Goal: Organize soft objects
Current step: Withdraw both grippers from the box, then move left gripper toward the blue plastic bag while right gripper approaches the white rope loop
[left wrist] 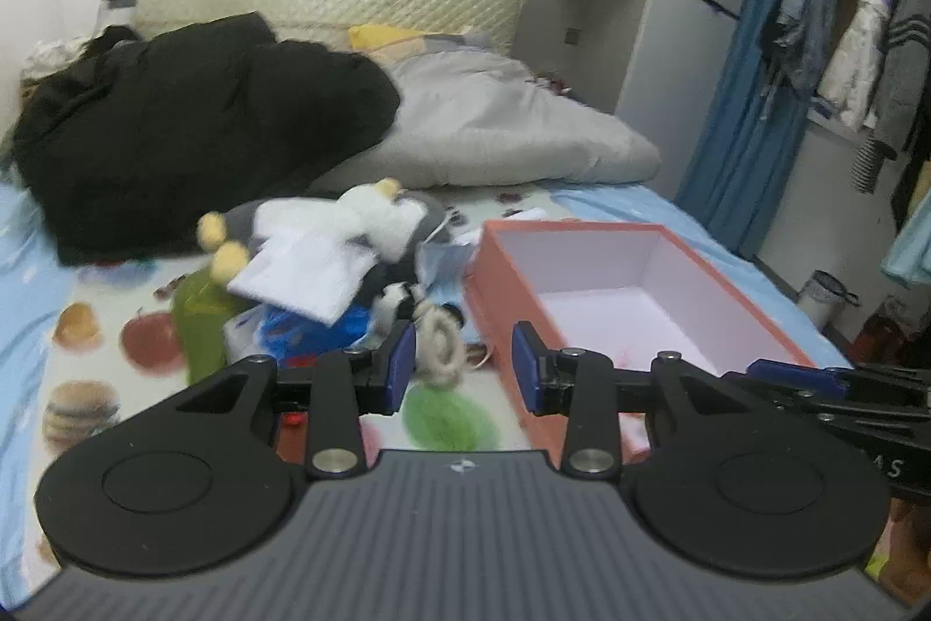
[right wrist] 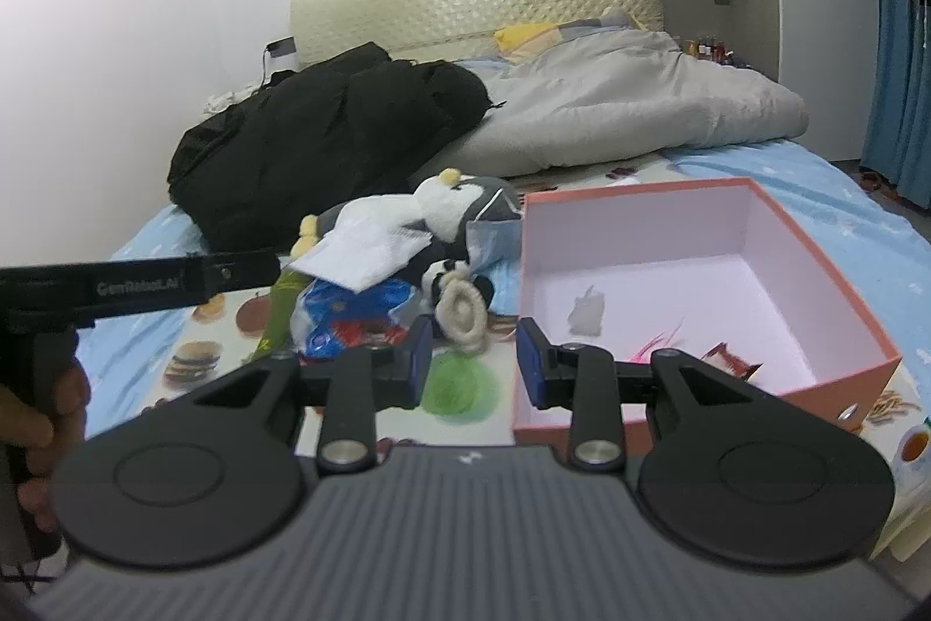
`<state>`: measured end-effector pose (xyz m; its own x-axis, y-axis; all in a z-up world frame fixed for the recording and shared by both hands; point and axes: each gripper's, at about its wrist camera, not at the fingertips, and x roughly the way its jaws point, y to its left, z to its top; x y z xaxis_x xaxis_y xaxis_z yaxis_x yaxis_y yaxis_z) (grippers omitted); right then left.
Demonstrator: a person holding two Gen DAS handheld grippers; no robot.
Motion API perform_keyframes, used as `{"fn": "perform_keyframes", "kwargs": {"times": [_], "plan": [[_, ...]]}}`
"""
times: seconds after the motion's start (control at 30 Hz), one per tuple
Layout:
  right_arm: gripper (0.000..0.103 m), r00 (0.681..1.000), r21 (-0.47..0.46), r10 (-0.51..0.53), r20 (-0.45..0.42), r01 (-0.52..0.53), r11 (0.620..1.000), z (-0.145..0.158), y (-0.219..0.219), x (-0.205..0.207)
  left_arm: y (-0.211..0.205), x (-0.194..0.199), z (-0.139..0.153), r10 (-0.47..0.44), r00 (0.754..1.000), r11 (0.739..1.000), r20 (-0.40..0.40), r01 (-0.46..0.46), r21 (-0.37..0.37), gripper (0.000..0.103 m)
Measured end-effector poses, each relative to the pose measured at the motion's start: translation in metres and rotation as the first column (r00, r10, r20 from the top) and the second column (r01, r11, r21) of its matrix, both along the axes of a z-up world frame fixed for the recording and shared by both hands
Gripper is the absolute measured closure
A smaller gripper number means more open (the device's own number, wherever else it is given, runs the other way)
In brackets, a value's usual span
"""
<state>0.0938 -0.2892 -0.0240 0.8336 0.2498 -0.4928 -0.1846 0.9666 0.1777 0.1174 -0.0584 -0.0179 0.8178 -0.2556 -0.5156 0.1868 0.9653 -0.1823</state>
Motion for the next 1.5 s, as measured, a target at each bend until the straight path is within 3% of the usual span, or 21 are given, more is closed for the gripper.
{"fn": "perform_keyframes", "kwargs": {"times": [0.33, 0.63, 0.73, 1.3, 1.5], "plan": [[0.068, 0.996, 0.032, 0.024, -0.088, -0.022, 0.999, -0.036, 0.02, -0.009, 0.024, -0.028, -0.045, 0.077, 0.993, 0.997, -0.095, -0.077, 0.005, 0.061], [0.068, 0.991, 0.042, 0.048, -0.126, -0.043, 0.998, -0.056, 0.033, -0.017, 0.044, -0.033, -0.065, 0.14, 0.982, 0.99, -0.125, -0.143, -0.014, 0.06], [0.068, 0.991, 0.041, 0.056, -0.126, -0.051, 0.998, -0.058, 0.037, -0.011, 0.052, -0.026, -0.071, 0.159, 0.978, 0.986, -0.134, -0.164, -0.028, 0.055], [0.068, 0.988, -0.009, 0.124, -0.09, -0.125, 0.992, -0.068, 0.082, 0.057, 0.091, 0.045, -0.113, 0.234, 0.955, 0.968, -0.182, -0.247, -0.049, 0.054], [0.068, 0.988, -0.042, 0.139, -0.074, -0.143, 0.989, -0.08, 0.097, 0.087, 0.105, 0.082, -0.133, 0.257, 0.947, 0.956, -0.191, -0.279, -0.096, 0.055]]}}
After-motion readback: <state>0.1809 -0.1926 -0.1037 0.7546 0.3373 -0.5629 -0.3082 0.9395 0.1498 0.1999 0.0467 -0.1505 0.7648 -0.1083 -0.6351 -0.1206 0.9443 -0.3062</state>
